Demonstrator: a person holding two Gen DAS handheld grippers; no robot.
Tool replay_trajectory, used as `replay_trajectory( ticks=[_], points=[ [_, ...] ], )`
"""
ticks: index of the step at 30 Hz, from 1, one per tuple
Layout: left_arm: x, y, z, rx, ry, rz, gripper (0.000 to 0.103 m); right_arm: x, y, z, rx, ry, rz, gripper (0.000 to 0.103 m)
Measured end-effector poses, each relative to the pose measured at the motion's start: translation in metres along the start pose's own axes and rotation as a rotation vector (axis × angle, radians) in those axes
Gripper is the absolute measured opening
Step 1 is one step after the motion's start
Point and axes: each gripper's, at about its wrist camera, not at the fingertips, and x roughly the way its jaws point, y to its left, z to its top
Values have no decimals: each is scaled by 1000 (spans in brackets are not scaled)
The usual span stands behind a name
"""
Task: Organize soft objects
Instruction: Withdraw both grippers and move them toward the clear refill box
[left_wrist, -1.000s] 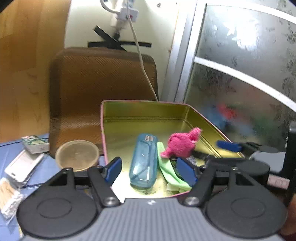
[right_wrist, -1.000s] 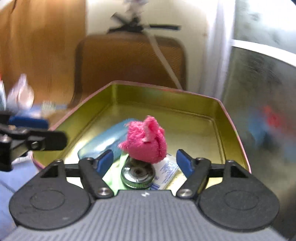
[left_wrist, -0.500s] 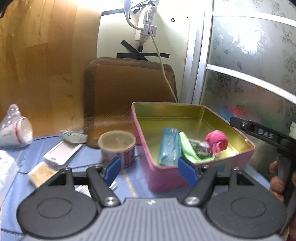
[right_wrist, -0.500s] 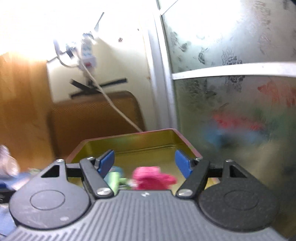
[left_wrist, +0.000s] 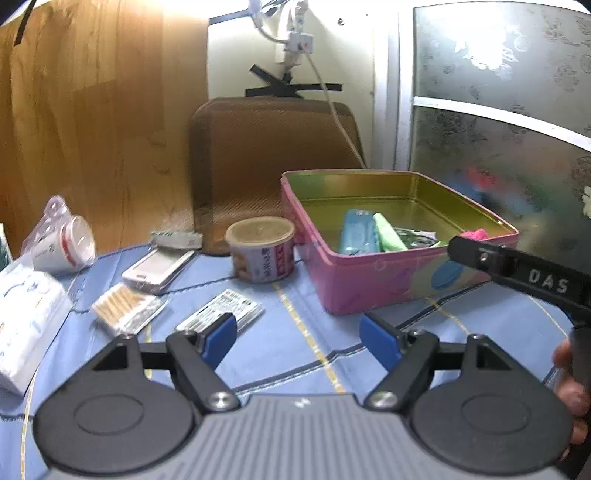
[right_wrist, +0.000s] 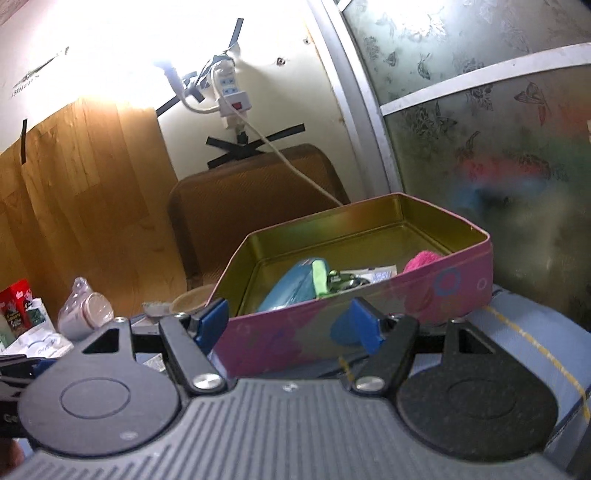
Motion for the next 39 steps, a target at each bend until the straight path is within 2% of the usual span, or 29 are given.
replay_trajectory(
  ticks=[8,22,39],
  points=[
    [-2,17,-4,-35,2,35,77,-3,10,0,-7,-19,13,74],
    [8,33,-11,-36,27,85,81,7,17,-5,-19,18,29,74],
    [19,79,-31,-77,54,201,84,18,40,-16,-69,77,71,75]
  ],
)
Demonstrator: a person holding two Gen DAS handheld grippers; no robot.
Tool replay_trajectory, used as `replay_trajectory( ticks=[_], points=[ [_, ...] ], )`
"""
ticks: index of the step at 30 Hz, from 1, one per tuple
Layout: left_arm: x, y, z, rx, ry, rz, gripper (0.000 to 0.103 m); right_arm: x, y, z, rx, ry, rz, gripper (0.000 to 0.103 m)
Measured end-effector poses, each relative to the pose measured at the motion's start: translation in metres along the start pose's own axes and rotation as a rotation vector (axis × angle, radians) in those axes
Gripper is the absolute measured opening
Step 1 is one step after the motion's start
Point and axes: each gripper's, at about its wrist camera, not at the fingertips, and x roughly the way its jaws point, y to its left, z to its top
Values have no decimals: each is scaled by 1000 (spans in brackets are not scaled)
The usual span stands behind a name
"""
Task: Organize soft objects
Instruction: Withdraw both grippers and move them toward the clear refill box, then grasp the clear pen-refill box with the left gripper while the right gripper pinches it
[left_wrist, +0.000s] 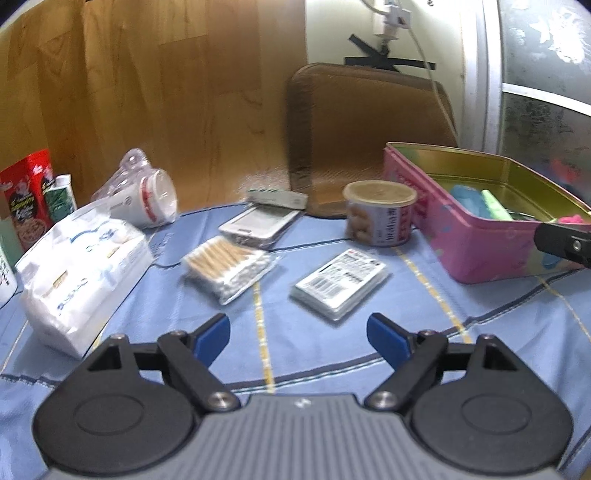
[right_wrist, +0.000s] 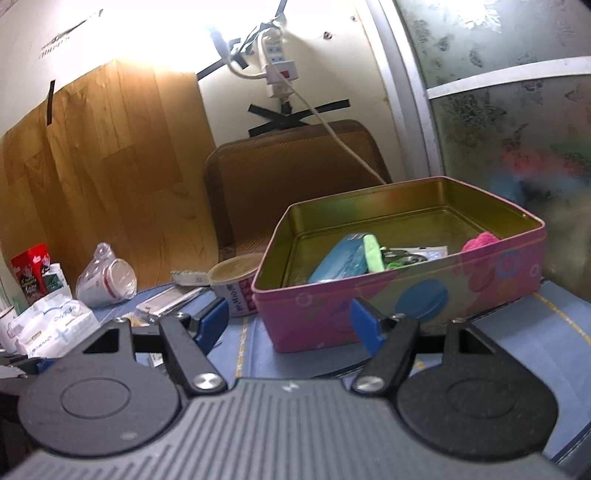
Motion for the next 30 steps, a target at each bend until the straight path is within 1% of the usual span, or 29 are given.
replay_trajectory(
  ticks=[9,12,18,20,21,22,24,25,27,29,30],
  points=[
    [11,29,-10,-56,25,34,84,13,22,-7,-50,48,37,75],
    [16,44,-13,-89,30,53,84,18,31,-10,-76,70,58,75],
    [26,77,-21,-173,34,133,86,37,56,-16,-151,125,106,75],
    [30,87,-23,-220,52,111,86,48,69,-19,-205,149,126,75],
    [27,90,-24,-236,35,98,88,56,76,-21,-240,165,137,75],
    [28,92,-25,-242,36,90,88,64,82,-22,-269,176,144,76],
    [27,93,-26,-244,29,81,88,82,91,-23,-318,207,151,81],
    [27,93,-26,-245,27,74,88,92,95,-23,-338,231,159,86],
    [27,94,-26,-251,23,67,88,109,102,-24,-371,261,167,88],
    [27,96,-26,-264,18,55,89,124,108,-25,-404,287,154,91],
    [27,97,-26,-271,15,48,89,128,110,-25,-406,301,153,92]
  ],
)
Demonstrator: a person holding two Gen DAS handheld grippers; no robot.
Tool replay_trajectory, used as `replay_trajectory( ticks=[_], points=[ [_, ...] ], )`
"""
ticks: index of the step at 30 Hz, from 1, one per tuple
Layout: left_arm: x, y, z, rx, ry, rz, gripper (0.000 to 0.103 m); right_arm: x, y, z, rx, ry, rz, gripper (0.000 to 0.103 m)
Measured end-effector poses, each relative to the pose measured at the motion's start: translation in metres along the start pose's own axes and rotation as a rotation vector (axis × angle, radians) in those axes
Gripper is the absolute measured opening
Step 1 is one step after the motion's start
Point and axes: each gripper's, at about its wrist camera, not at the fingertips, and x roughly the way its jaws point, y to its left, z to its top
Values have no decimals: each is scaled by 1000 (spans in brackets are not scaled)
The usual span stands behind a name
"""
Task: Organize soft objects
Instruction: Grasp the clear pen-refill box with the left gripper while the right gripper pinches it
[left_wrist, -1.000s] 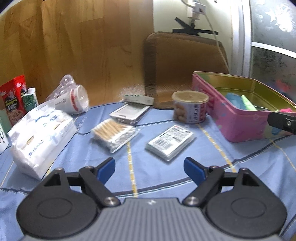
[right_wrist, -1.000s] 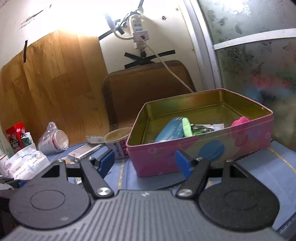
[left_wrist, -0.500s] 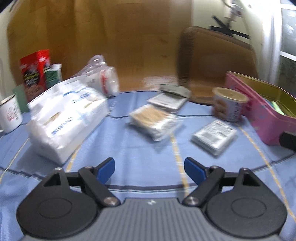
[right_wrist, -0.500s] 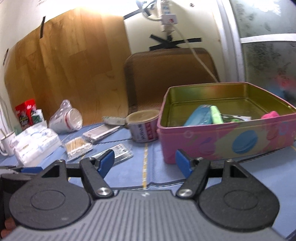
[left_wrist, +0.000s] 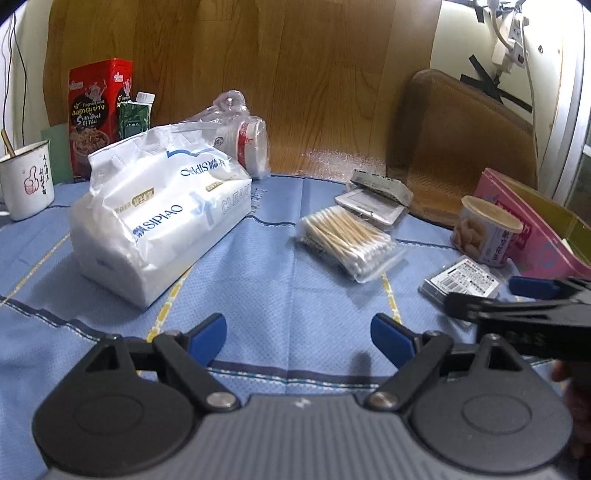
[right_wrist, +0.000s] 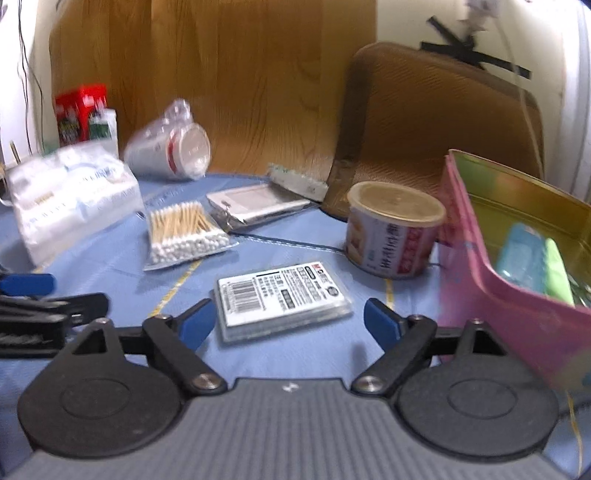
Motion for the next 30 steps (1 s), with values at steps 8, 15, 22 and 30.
replay_trajectory(
  ticks=[8,15,22,30],
  points=[
    [-1,2,0,-19,-5,-20,90,22,5,12,-84,18,-4,101],
    [-1,4,0,-27,-7,-31,90,26,-13,13,-22,49,106,98],
    [-1,5,0,-30,-7,-43,90,-11,5,-10,-206,33,371,98],
    [-1,5,0,-25,-6,-75,90,-61,14,-45,-280,-21,426,103]
  ],
)
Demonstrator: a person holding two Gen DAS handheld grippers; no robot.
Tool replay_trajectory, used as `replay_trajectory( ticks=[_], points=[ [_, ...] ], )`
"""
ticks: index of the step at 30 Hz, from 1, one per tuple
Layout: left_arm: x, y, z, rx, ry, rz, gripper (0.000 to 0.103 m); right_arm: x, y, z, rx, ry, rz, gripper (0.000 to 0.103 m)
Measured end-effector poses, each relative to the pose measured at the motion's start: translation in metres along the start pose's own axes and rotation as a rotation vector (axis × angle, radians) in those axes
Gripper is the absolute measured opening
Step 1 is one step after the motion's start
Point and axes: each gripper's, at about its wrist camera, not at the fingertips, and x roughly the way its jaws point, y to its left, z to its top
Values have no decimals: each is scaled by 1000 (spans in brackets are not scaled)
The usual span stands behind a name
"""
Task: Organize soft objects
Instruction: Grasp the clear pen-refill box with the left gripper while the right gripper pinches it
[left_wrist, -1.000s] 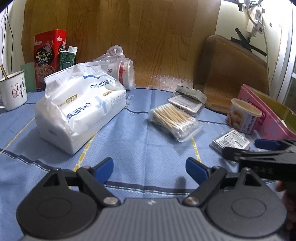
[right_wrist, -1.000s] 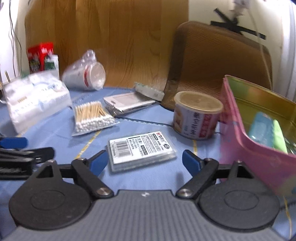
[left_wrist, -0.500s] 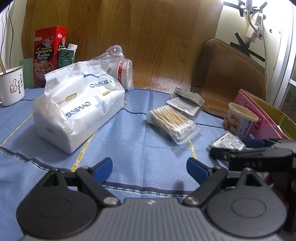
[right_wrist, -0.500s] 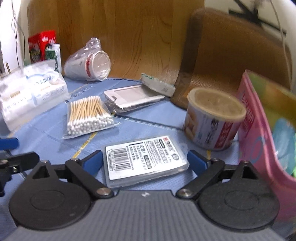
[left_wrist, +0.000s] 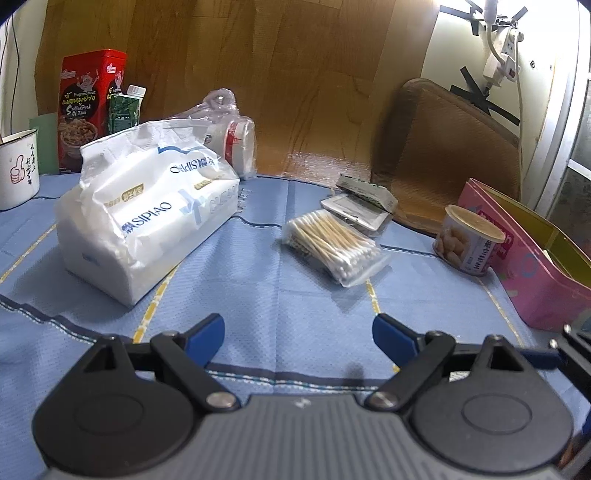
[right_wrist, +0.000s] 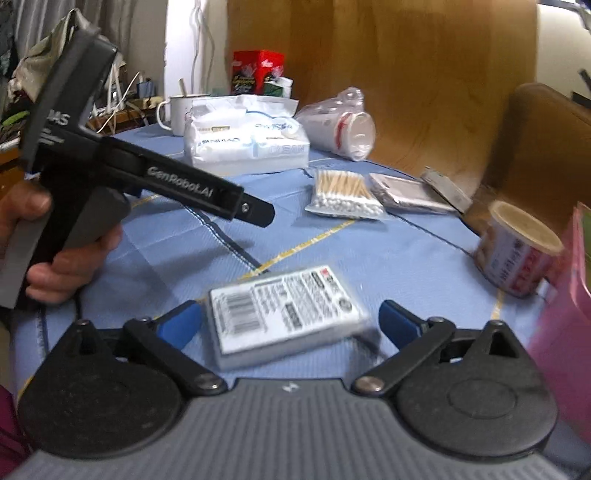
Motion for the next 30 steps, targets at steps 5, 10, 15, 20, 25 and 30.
replay_trajectory(
  ticks=[5,10,15,20,25,30],
  points=[
    [-1,-2,0,20,10,-39,90,-8,4,-9,101,8,-15,103],
    [-4,-4,-2,46,22,-99,89,-13,11,-14,136,1,-39,99],
    [-8,-12,-5,83,31,-162,80,-14,14,-16,125,-16,-92,84],
    [-12,-23,-8,122,47,-231,61,-15,17,-18,126,-35,-93,73],
    [-14,-34,-12,125,74,-312,60,-15,19,-18,128,-45,-92,69],
    [-11,-42,-15,103,129,-377,60,-15,20,-18,142,-56,-97,61]
  ],
)
